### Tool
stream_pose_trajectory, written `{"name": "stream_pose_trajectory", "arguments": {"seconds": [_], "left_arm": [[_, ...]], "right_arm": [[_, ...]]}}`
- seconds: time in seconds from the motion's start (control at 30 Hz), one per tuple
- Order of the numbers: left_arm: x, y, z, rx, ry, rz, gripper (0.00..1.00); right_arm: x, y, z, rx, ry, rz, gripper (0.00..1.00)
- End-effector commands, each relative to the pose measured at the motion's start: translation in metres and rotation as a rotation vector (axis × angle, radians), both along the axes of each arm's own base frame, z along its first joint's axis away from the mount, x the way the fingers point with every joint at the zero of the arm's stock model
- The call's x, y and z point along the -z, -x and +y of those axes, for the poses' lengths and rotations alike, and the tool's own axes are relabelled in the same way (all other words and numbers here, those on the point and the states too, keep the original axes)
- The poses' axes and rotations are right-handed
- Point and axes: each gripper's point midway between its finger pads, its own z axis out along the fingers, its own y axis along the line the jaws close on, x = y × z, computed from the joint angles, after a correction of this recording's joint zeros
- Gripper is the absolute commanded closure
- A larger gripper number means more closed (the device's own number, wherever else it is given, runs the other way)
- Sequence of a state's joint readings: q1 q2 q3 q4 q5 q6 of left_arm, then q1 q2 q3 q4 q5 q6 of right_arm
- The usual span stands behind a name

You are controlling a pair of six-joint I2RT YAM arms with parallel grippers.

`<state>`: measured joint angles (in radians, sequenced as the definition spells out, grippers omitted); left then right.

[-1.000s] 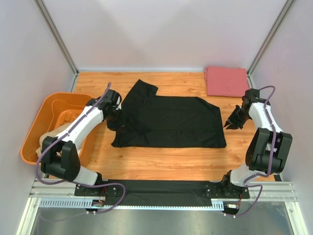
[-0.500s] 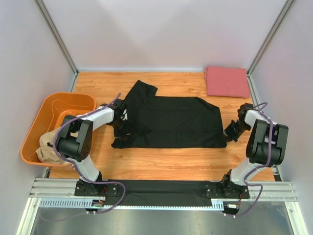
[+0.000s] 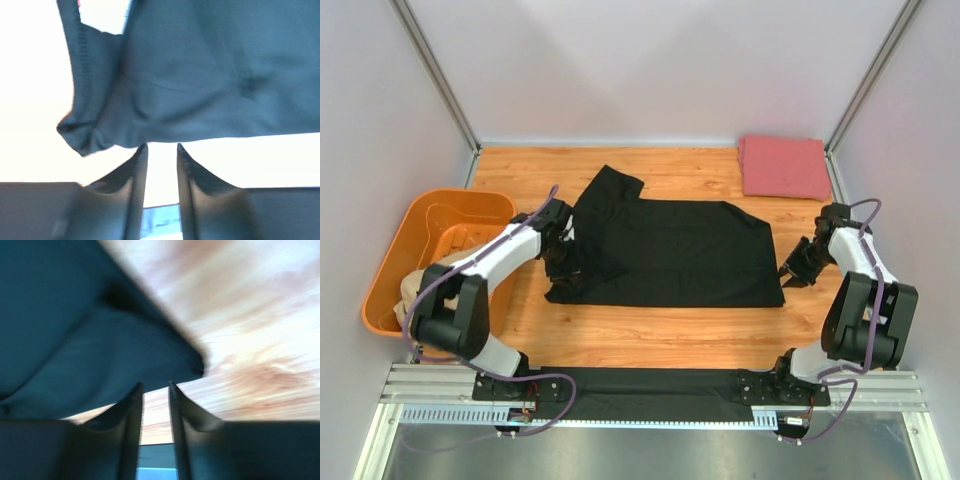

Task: Fold and stack the t-shirts
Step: Fold the tshirt

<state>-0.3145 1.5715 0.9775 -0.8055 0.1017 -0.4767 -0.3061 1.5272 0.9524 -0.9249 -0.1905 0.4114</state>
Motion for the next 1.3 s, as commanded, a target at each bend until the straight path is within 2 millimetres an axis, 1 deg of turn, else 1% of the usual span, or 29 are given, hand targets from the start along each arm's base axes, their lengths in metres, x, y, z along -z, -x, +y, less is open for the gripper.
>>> {"name": "stream_pose_trajectory", "arguments": {"seconds": [0.0,0.03,0.07,0.1,0.13,0.17,0.2,0.23,0.27,0.3,0.33,0.4,0.47,0.5,0.53,0.57,0.6,0.63,0.7,0.77,0.97,1.0,1.07,1.1,1.13,1.2,1.27], "left_arm": [[-0.055,-0.017,-0.024,0.048,0.146,-0.178,0.62],[-0.066,-0.023,-0.042,0.058,0.247,-0.212,0.58],[-0.071,-0.026,-0.05,0.051,0.295,-0.223,0.57],[-0.073,-0.029,-0.059,0.012,0.343,-0.215,0.57],[-0.076,-0.04,-0.07,0.006,0.403,-0.244,0.57],[-0.067,-0.037,-0.08,-0.003,0.46,-0.192,0.57],[-0.065,-0.039,-0.088,-0.055,0.5,-0.159,0.56],[-0.065,-0.044,-0.097,-0.061,0.551,-0.155,0.54],[-0.055,-0.045,-0.099,-0.125,0.549,-0.104,0.52],[-0.051,-0.046,-0.101,-0.148,0.539,-0.094,0.52],[-0.046,-0.05,-0.099,-0.179,0.512,-0.105,0.5],[-0.043,-0.051,-0.1,-0.23,0.486,-0.109,0.48],[-0.038,-0.053,-0.097,-0.297,0.45,-0.107,0.48],[-0.035,-0.053,-0.094,-0.329,0.426,-0.095,0.48],[-0.028,-0.049,-0.085,-0.373,0.356,-0.077,0.48],[-0.02,-0.038,-0.077,-0.43,0.292,-0.017,0.49],[-0.017,-0.04,-0.073,-0.457,0.262,-0.014,0.49],[-0.011,-0.041,-0.073,-0.477,0.245,0.0,0.49],[-0.005,-0.041,-0.076,-0.492,0.251,0.027,0.49],[0.003,-0.04,-0.078,-0.524,0.239,0.069,0.53],[0.005,-0.048,-0.072,-0.552,0.195,0.045,0.59],[0.004,-0.048,-0.072,-0.548,0.191,0.049,0.63],[0.005,-0.052,-0.073,-0.534,0.188,0.044,0.67],[0.004,-0.053,-0.073,-0.528,0.187,0.043,0.72],[0.004,-0.055,-0.073,-0.516,0.186,0.039,0.74],[0.005,-0.055,-0.073,-0.508,0.181,0.04,0.77],[0.006,-0.054,-0.074,-0.503,0.183,0.045,0.76]], "right_arm": [[-0.051,-0.026,0.021,-0.108,-0.034,-0.198,0.67],[-0.059,-0.03,0.03,-0.131,-0.051,-0.224,0.62],[-0.064,-0.032,0.036,-0.144,-0.062,-0.238,0.57],[-0.068,-0.033,0.046,-0.175,-0.081,-0.252,0.56],[-0.071,-0.035,0.05,-0.184,-0.091,-0.261,0.56],[-0.071,-0.035,0.054,-0.191,-0.101,-0.264,0.57],[-0.072,-0.035,0.062,-0.201,-0.123,-0.269,0.57],[-0.069,-0.035,0.065,-0.197,-0.139,-0.264,0.57],[-0.068,-0.034,0.07,-0.204,-0.152,-0.261,0.57],[-0.068,-0.032,0.076,-0.223,-0.158,-0.259,0.57],[-0.067,-0.032,0.079,-0.231,-0.158,-0.263,0.57],[-0.065,-0.029,0.085,-0.24,-0.165,-0.26,0.58],[-0.063,-0.028,0.088,-0.242,-0.178,-0.264,0.57],[-0.062,-0.028,0.089,-0.242,-0.18,-0.263,0.57],[-0.061,-0.027,0.089,-0.246,-0.18,-0.261,0.57],[-0.06,-0.025,0.089,-0.25,-0.18,-0.259,0.58],[-0.06,-0.025,0.089,-0.254,-0.176,-0.26,0.58],[-0.06,-0.025,0.088,-0.257,-0.175,-0.259,0.57],[-0.059,-0.024,0.087,-0.264,-0.168,-0.261,0.58],[-0.059,-0.024,0.087,-0.267,-0.168,-0.257,0.57],[-0.058,-0.022,0.085,-0.279,-0.151,-0.257,0.58],[-0.057,-0.022,0.084,-0.281,-0.148,-0.253,0.57],[-0.056,-0.021,0.084,-0.283,-0.149,-0.246,0.58],[-0.056,-0.02,0.084,-0.283,-0.149,-0.246,0.58],[-0.055,-0.021,0.084,-0.282,-0.15,-0.246,0.58],[-0.055,-0.022,0.085,-0.283,-0.153,-0.246,0.58],[-0.055,-0.023,0.085,-0.285,-0.158,-0.246,0.58]]}}
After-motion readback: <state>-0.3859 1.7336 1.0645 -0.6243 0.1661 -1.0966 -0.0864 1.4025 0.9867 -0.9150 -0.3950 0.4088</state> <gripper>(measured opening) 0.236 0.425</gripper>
